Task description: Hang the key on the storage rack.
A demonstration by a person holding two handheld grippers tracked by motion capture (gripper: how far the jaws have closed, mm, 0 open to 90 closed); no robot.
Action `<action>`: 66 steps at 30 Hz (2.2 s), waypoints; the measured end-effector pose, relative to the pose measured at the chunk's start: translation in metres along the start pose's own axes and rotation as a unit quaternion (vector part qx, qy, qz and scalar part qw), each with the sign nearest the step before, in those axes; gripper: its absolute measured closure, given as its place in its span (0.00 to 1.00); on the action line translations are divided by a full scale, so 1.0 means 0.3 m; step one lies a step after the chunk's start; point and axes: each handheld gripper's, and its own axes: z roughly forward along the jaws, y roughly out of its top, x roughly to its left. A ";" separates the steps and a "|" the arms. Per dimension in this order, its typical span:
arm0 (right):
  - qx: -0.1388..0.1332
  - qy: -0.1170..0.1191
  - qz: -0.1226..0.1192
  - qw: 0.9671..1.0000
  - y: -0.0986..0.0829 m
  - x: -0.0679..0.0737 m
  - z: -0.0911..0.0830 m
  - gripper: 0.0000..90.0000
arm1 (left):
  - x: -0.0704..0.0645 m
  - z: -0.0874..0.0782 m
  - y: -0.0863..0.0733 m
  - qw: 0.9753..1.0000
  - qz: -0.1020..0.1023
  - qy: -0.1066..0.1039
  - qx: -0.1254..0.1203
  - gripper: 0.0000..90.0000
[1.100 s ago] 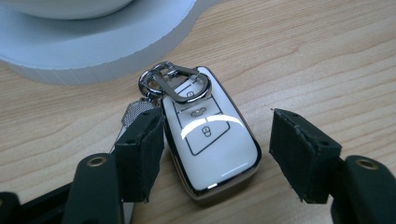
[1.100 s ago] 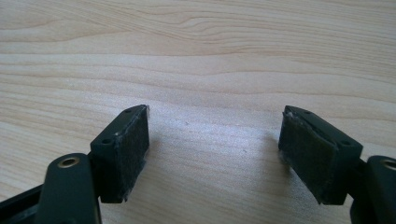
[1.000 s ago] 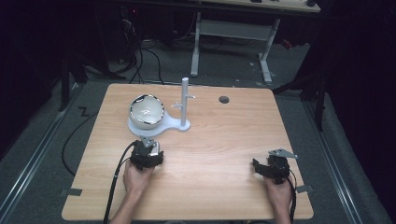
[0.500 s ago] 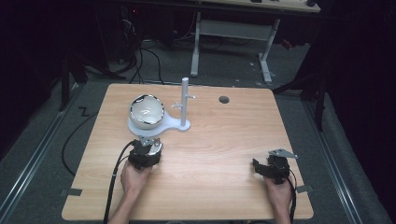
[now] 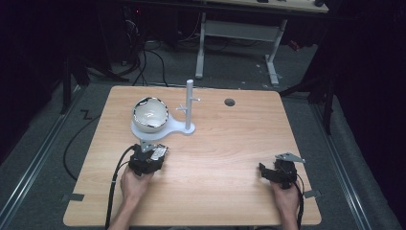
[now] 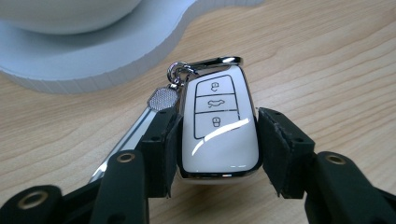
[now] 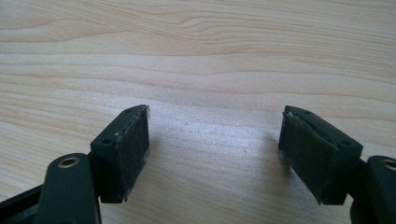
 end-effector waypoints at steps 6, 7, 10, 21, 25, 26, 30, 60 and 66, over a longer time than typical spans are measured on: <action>0.000 0.000 0.000 1.000 0.000 0.000 0.000 0.27 | 0.001 -0.046 0.018 1.000 0.002 -0.015 -0.023 0.56; 0.000 0.000 0.000 1.000 0.000 0.000 0.000 0.27 | 0.002 -0.053 0.020 1.000 0.001 -0.015 -0.026 0.56; 0.000 0.000 0.000 1.000 0.000 0.000 0.000 0.27 | 0.001 -0.073 0.028 0.999 0.001 -0.022 -0.034 0.56; 0.000 0.001 0.000 1.000 0.000 0.000 0.000 0.27 | -0.018 -0.137 0.088 0.997 0.016 -0.041 -0.063 0.56; 0.000 0.001 0.000 1.000 0.000 -0.001 0.000 0.27 | -0.020 -0.151 0.108 0.996 0.018 -0.051 -0.070 0.56; 0.000 0.001 0.000 1.000 0.000 -0.001 0.000 0.27 | -0.021 -0.153 0.113 0.996 0.018 -0.053 -0.072 0.56; 0.000 0.001 0.001 1.000 0.000 -0.001 0.000 0.27 | -0.018 -0.168 0.136 0.995 0.014 -0.061 -0.082 0.56; 0.001 0.002 0.001 1.000 0.000 -0.001 -0.001 0.27 | 0.002 -0.236 0.346 0.987 0.029 -0.100 -0.123 0.56; 0.001 0.002 0.001 1.000 0.000 -0.001 -0.001 0.27 | 0.007 -0.229 0.388 0.987 0.034 -0.104 -0.119 0.56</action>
